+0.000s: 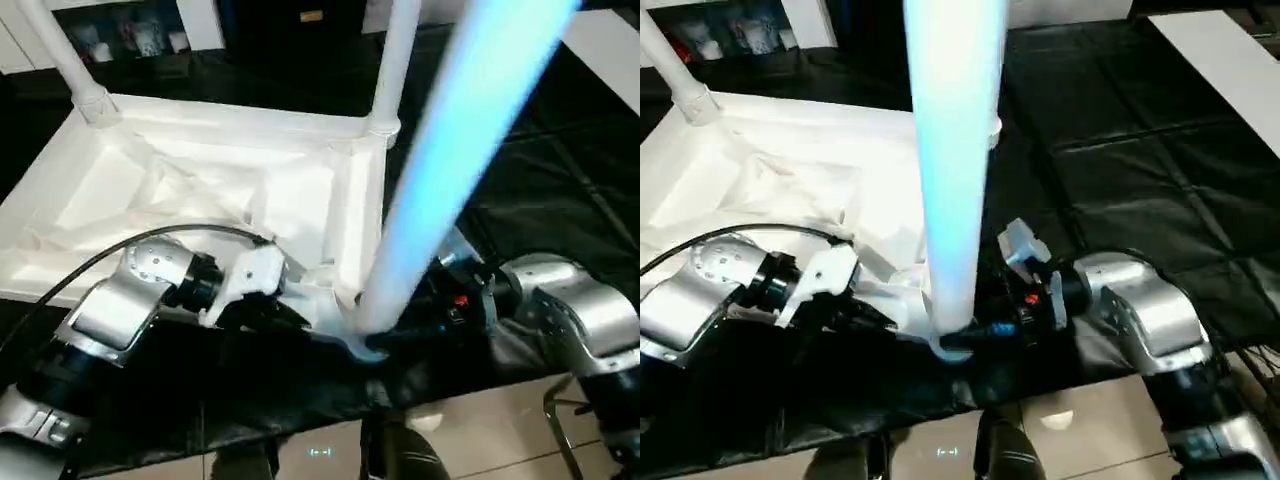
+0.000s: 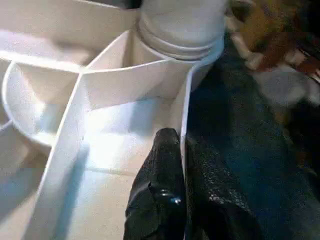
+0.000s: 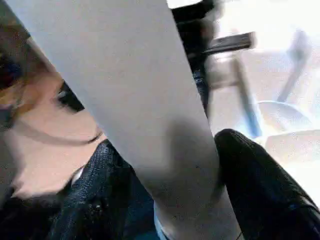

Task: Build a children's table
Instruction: Rotate leg to tighten

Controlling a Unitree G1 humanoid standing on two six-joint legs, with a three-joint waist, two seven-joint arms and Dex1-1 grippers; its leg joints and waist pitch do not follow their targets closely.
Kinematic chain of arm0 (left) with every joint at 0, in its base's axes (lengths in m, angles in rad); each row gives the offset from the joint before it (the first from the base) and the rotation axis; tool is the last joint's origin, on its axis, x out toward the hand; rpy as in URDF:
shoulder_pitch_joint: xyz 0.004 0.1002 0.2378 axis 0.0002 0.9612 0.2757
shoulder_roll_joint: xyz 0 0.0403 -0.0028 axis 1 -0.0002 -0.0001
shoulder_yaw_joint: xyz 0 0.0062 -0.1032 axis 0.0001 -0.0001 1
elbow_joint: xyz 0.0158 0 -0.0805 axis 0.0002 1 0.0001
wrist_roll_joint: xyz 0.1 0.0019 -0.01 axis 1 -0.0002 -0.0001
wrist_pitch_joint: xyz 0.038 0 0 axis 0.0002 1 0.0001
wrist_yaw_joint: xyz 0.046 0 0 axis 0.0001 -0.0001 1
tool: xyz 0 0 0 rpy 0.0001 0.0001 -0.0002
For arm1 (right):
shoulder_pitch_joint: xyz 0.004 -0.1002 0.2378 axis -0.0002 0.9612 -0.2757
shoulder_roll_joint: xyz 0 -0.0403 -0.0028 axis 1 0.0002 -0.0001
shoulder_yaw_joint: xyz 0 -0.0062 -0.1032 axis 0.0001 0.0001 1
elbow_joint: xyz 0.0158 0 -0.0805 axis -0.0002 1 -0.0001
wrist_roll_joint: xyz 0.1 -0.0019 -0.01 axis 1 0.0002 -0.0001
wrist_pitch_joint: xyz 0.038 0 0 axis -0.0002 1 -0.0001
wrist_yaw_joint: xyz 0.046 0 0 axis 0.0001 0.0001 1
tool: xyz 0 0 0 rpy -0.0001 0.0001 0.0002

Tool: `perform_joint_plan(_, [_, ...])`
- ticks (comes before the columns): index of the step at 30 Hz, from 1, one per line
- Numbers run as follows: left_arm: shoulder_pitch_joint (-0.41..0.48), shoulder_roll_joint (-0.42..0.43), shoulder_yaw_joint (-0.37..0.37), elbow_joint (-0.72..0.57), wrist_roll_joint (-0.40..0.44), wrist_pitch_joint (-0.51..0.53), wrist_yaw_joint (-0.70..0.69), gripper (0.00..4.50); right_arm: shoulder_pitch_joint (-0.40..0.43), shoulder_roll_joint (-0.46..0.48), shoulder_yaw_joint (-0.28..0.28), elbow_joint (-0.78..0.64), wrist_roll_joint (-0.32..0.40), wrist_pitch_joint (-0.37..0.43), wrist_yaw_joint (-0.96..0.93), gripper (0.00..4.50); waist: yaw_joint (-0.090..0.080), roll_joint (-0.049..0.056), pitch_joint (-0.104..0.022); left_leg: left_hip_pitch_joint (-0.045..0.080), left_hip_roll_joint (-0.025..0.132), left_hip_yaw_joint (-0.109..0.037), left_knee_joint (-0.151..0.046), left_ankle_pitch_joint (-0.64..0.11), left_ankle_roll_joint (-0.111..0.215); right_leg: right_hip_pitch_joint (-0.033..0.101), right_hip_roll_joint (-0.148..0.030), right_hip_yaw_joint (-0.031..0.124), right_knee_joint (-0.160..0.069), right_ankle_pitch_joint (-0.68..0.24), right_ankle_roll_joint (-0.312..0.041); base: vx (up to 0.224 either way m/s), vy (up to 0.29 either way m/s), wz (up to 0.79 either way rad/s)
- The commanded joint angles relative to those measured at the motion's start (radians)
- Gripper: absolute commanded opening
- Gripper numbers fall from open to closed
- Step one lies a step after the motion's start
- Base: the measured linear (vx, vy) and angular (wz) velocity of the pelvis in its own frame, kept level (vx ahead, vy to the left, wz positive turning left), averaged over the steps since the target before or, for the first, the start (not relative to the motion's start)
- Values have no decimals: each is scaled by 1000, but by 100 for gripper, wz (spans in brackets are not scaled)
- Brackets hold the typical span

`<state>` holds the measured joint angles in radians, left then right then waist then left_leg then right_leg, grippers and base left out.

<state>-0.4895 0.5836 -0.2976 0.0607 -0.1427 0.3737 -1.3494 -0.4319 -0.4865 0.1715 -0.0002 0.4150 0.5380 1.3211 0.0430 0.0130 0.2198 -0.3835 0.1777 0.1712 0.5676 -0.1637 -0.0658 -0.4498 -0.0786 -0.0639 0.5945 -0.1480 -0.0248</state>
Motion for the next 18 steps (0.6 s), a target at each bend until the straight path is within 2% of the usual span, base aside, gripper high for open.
perform_joint_plan(1, [9, -75, -6, -23, -6, 65, 132, 0, 8, 71, 39, -29, -16, 46, -128, 236, -6, -20, -74, 10, 35, -11, -63, -170, 63, 67, -66, 52, -89, -494, -173, 0, 0, 0])
perform_joint_plan(2, [10, -94, 6, -31, -6, 95, 169, 0, 5, 102, 28, -23, -32, 57, -192, 236, -10, -21, -74, 9, 33, -13, -64, -175, 58, 69, -65, 50, -90, -512, -163, 0, 0, 0])
perform_joint_plan(3, [9, -129, 25, -43, 0, 140, 235, 0, -3, 150, 9, -16, -50, 79, -286, 236, -19, -22, -71, 0, 30, -18, -68, -176, 43, 74, -65, 47, -89, -546, -143, 0, 0, 0])
perform_joint_plan(4, [9, -144, 33, -49, 2, 160, 264, 0, -6, 171, 1, -13, -58, 89, -326, 235, -24, -22, -70, 1, 27, -21, -69, -206, 32, 71, -67, 43, -100, -617, -113, 0, 0, 0])
perform_joint_plan(5, [7, -176, 49, -59, 7, 201, 318, 0, -12, 208, -10, -7, -75, 107, -396, 233, -33, -21, -72, 2, 25, -23, -68, -207, 31, 71, -69, 44, -102, -626, -101, 0, 0, 0])
perform_joint_plan(6, [4, -211, 64, -68, 15, 244, 374, 0, -15, 240, -16, -8, -86, 130, -456, 231, -42, -22, -71, -1, 27, -22, -69, -196, 29, 70, -66, 44, -100, -600, -103, 0, 0, 0])
perform_joint_plan(7, [4, -211, 64, -68, 15, 244, 374, 0, -15, 240, -16, -8, -86, 130, -456, 230, -44, -22, -72, 0, 25, -22, -68, -196, 33, 69, -65, 42, -103, -594, -103, 0, 0, 0])
perform_joint_plan(8, [1, -241, 76, -74, 22, 275, 419, 0, -16, 266, -19, -8, -100, 146, -505, 229, -47, -27, -75, 2, 25, -22, -67, -194, 37, 70, -64, 43, -102, -579, -103, 0, 0, 0])
perform_joint_plan(9, [-4, -274, 87, -76, 31, 301, 464, 0, -19, 296, -24, -1, -121, 156, -564, 228, -54, -26, -74, 0, 26, -19, -67, -178, 46, 69, -61, 45, -98, -539, -112, 0, 0, 0])
perform_joint_plan(10, [-11, -322, 104, -75, 45, 329, 533, 0, -24, 338, -31, 10, -144, 166, -639, 227, -54, -23, -76, 4, 25, -19, -66, -180, 53, 68, -61, 44, -101, -528, -116, 0, 0, 0])
perform_joint_plan(11, [-26, -411, 131, -62, 74, 360, 659, 0, -37, 432, -60, 48, -204, 168, -819, 225, -61, -22, -75, 4, 28, -14, -65, -164, 47, 63, -59, 46, -98, -500, -129, 0, 0, 0])
perform_joint_plan(12, [-31, -437, 140, -52, 87, 357, 702, 0, -41, 459, -70, 63, -222, 165, -873, 224, -62, -24, -74, 5, 26, -14, -66, -174, 45, 60, -58, 45, -104, -517, -128, 0, 0, 0])
perform_joint_plan(13, [-31, -437, 140, -52, 87, 357, 702, 0, -41, 459, -70, 63, -222, 165, -873, 224, -60, -26, -79, 6, 21, -16, -65, -177, 41, 67, -60, 42, -103, -531, -118, 0, 0, 0])
perform_joint_plan(14, [-45, -493, 153, -32, 111, 347, 795, 0, -50, 521, -81, 97, -257, 146, -980, 224, -59, -23, -82, 8, 23, -14, -65, -163, 51, 67, -59, 44, -101, -490, -120, 0, 0, 0])
perform_joint_plan(15, [-48, -503, 156, -29, 115, 346, 811, 0, -51, 532, -82, 100, -258, 140, -989, 224, -61, -22, -81, 7, 24, -12, -66, -158, 56, 63, -57, 45, -101, -469, -124, 0, 0, 0])
perform_joint_plan(16, [-55, -524, 155, -22, 126, 340, 849, 0, -53, 557, -73, 105, -264, 120, -1003, 276, -60, -23, -84, 10, 23, -11, -65, -165, 65, 63, -55, 45, -102, -448, -126, 0, 0, 0])
perform_joint_plan(18, [-60, -519, 147, -19, 131, 336, 851, 0, -48, 563, -62, 103, -266, 70, -996, 287, -57, -20, -89, 9, 23, -9, -64, -158, 81, 66, -55, 47, -97, -408, -133, 0, 0, 0])
